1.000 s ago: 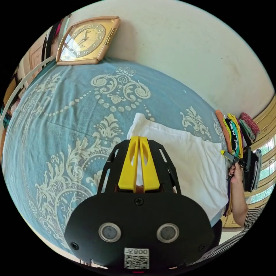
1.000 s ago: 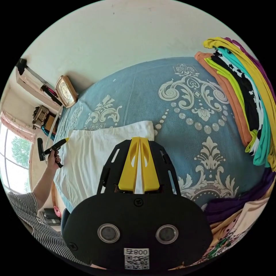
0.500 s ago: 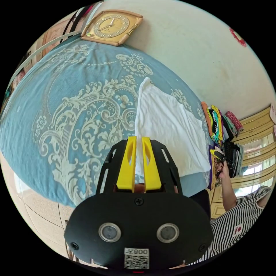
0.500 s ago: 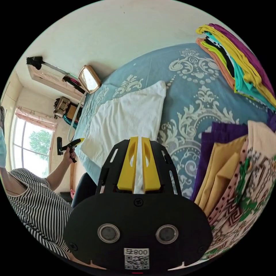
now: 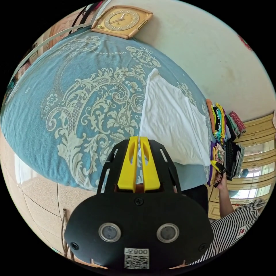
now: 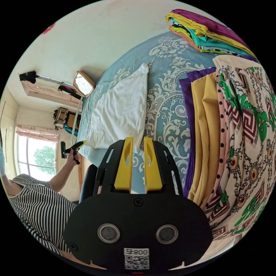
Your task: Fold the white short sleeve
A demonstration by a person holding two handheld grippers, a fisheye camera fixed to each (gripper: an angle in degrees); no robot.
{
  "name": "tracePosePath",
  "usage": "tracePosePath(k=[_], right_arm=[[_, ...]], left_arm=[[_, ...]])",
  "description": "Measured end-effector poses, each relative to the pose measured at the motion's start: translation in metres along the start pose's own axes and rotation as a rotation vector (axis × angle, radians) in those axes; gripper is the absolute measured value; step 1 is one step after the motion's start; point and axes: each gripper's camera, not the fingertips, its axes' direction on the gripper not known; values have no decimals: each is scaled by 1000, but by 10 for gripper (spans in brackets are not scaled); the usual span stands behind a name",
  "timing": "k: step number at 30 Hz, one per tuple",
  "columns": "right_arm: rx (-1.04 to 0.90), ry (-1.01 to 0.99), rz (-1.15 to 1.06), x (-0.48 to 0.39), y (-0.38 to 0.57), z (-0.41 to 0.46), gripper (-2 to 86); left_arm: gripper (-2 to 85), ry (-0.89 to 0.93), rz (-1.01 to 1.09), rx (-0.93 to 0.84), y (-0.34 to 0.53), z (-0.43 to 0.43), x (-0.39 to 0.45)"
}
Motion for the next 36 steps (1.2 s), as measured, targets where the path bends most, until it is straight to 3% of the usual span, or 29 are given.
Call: tracePosePath(k=[9,19,22,26,36], right_arm=[[-32,-178,73,40,21,10,43],[-123,-64,-171,28,8,-28,11],[-217,15,-139,43,9,-6,10],[-187,-76,-14,68,15,7,9],[-206,-67,-31,69,8,4,8]], left_arm=[[2,132,-92,-15,22,1,-22],[5,78,-56,59,38,-33,-18],[11,88,-61,20,49,-15,-13],[39,184,-56,68,67,-1,2],[66,252,-24,100,99,24,47]])
